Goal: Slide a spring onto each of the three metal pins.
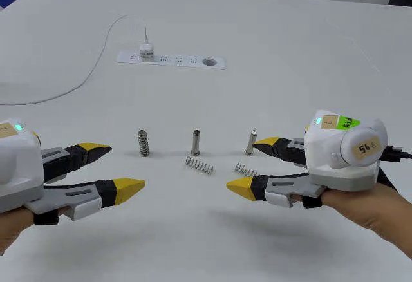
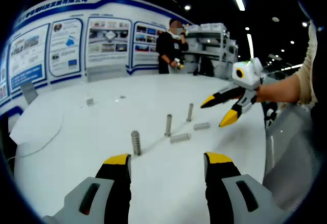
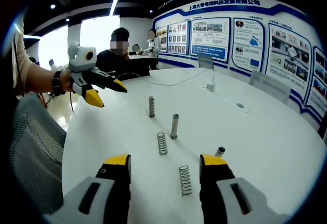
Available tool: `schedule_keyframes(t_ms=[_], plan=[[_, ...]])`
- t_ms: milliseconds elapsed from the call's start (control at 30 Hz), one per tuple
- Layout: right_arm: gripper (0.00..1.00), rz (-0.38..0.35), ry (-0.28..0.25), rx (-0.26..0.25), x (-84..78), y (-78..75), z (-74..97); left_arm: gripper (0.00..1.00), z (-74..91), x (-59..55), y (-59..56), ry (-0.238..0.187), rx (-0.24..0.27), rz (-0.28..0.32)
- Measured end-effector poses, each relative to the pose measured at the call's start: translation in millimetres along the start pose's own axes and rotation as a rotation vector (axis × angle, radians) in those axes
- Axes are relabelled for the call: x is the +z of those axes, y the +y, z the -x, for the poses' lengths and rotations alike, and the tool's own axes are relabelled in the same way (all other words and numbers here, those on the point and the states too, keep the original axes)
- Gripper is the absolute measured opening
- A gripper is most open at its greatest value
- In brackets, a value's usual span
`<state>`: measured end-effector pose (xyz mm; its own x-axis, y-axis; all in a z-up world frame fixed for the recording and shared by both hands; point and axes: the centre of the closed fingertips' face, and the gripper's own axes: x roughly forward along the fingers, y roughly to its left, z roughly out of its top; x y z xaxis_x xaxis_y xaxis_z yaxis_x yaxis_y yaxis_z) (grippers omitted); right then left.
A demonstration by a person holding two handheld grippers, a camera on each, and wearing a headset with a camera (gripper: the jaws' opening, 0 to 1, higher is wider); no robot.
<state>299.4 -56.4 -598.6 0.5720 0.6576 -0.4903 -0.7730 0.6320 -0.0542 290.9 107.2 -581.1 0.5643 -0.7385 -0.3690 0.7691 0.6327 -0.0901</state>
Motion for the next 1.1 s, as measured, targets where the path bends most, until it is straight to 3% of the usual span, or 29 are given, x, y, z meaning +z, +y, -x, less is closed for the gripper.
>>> schedule_keyframes(t_ms=[300,533,1100], plan=[[0.47,0.007,0.022,0.002,-1.7,1.4,-14.9,0.69,5.9,-12.0,-6.3,0.000,0.019,0.032],[0.40,0.008,0.039,-0.002,-4.6,-0.3,-26.1,0.78,9.3,-11.2,-14.5,-0.019,0.002,0.046],[0.27,-0.018,0.078,-0.011,-13.8,-0.2,-52.0,0.85,11.4,-13.5,-21.7,-0.012,-0.013,0.045]])
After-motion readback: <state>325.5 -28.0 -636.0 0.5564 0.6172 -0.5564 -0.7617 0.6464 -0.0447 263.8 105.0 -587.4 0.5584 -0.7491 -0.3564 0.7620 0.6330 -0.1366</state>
